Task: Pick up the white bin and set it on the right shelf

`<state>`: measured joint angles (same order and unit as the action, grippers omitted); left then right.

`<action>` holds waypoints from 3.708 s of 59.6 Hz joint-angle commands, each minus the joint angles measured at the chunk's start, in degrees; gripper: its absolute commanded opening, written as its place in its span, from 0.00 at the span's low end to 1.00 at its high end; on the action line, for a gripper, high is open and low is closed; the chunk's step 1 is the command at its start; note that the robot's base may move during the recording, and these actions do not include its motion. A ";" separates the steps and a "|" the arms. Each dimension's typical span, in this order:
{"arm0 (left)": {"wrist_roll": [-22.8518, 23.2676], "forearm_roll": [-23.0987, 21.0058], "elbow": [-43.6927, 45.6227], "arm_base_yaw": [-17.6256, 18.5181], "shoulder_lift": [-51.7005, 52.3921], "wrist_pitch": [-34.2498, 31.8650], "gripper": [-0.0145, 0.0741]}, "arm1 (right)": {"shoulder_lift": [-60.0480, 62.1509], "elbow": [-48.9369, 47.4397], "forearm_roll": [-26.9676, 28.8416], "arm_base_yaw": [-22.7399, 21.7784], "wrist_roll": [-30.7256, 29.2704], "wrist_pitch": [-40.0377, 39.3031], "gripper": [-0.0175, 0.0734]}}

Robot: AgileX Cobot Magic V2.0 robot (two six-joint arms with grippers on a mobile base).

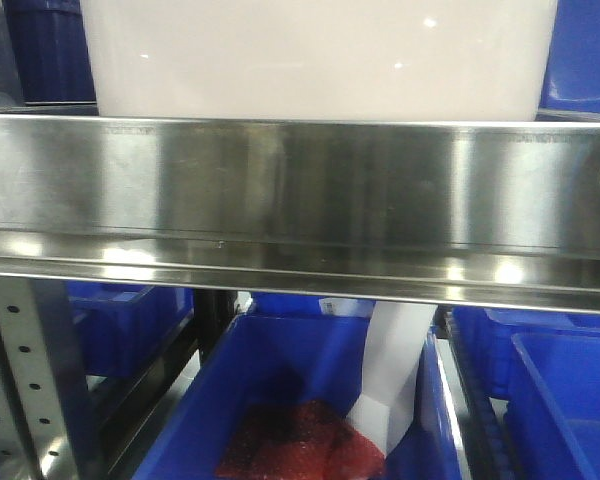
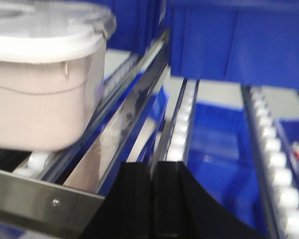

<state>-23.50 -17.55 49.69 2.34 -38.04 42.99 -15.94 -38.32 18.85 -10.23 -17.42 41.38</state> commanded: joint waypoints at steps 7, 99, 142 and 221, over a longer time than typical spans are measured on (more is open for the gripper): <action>-0.82 -4.20 -12.82 0.30 11.73 -18.26 0.03 | 9.14 6.46 0.46 -0.10 0.18 -11.55 0.27; 14.44 9.72 -44.78 0.19 39.67 -38.21 0.03 | 11.82 8.67 0.46 -0.10 0.18 -15.61 0.27; 14.44 9.62 -51.90 0.19 39.38 -44.61 0.03 | 11.82 8.67 0.46 -0.10 0.18 -15.32 0.27; 14.44 9.62 -51.90 0.19 39.38 -44.61 0.03 | 16.21 39.81 -19.40 8.63 19.92 -46.09 0.27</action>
<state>-9.41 -7.59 -1.66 2.34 0.61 3.85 -1.62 1.41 0.00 -1.62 2.53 0.00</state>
